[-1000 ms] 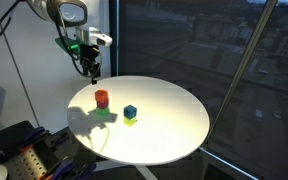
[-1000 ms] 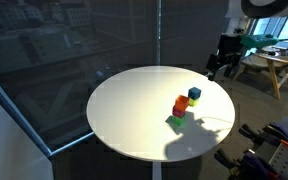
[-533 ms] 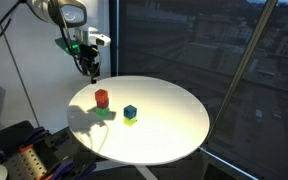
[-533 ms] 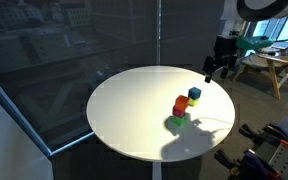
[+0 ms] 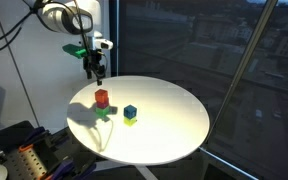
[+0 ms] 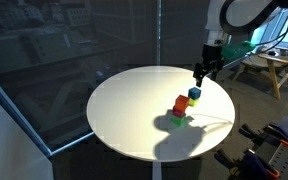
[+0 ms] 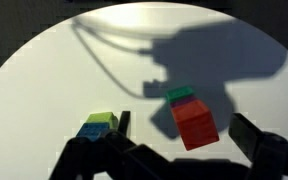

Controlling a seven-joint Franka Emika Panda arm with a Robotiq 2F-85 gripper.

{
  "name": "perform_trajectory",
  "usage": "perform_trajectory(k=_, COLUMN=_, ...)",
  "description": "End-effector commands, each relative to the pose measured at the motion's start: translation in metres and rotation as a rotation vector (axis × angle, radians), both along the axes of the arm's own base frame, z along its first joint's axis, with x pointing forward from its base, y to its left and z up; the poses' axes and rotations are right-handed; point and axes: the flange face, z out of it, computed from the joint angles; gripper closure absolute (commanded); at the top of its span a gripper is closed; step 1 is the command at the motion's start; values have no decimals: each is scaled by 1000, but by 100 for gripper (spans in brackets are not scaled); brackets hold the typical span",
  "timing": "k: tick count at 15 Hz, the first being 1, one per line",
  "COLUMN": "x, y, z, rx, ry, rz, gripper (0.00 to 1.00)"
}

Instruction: Put the orange block on the blue block

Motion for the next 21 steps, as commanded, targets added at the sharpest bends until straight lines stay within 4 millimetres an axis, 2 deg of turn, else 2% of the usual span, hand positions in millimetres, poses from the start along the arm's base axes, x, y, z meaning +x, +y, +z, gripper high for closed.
perform_trajectory(k=1, x=19, y=14, z=-11, rx=-30, ry=4, rz=78, gripper=0)
perform_trajectory(k=13, x=53, y=39, z=-49, rx=-32, ry=22, rz=169, gripper=0)
perform_trajectory(k=21, x=61, y=46, z=-83, rx=-50, ry=31, rz=200, gripper=0)
